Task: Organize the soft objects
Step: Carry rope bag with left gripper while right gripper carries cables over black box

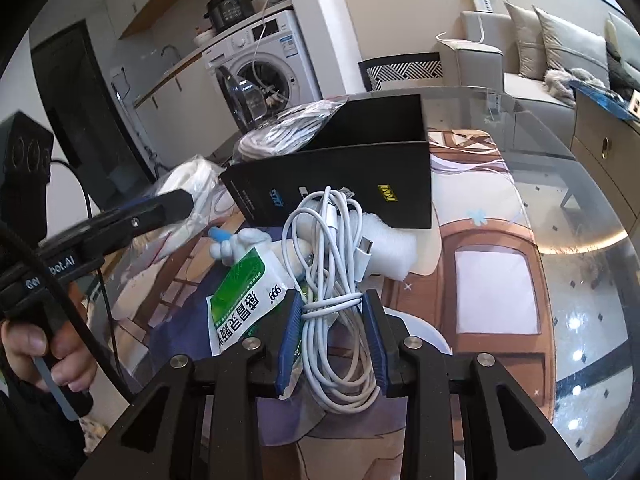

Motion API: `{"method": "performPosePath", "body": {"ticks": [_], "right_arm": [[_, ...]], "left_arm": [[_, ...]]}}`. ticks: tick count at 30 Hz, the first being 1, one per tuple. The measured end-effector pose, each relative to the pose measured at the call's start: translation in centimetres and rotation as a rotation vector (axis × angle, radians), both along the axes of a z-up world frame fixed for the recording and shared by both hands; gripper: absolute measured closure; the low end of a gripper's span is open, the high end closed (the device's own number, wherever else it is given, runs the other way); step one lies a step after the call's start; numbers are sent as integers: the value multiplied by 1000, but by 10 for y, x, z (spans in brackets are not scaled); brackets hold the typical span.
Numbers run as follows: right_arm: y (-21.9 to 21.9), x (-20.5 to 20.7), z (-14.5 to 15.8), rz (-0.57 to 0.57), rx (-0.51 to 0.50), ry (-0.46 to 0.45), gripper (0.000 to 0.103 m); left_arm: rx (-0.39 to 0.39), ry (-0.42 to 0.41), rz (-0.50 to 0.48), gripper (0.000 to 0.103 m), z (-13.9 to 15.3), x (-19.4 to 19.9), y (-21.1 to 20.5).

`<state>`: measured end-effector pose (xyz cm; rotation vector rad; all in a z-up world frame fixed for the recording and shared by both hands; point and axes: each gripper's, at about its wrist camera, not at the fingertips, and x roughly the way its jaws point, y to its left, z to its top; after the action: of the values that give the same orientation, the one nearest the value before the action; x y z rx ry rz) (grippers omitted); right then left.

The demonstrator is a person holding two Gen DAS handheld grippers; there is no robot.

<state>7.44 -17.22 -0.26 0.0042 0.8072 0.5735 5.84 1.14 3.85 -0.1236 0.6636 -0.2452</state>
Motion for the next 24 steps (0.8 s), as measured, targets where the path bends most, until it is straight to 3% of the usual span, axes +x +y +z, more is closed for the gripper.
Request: {"method": "performPosePath", "body": {"ticks": [10,24], "right_arm": [[7,0,-4,51,-29,-40,70],[-23,-14,31,51,95,-100,71]], "left_arm": [[2,-3,5,68,2,-1,1],[-13,-13,4,68,7,2,2]]}}
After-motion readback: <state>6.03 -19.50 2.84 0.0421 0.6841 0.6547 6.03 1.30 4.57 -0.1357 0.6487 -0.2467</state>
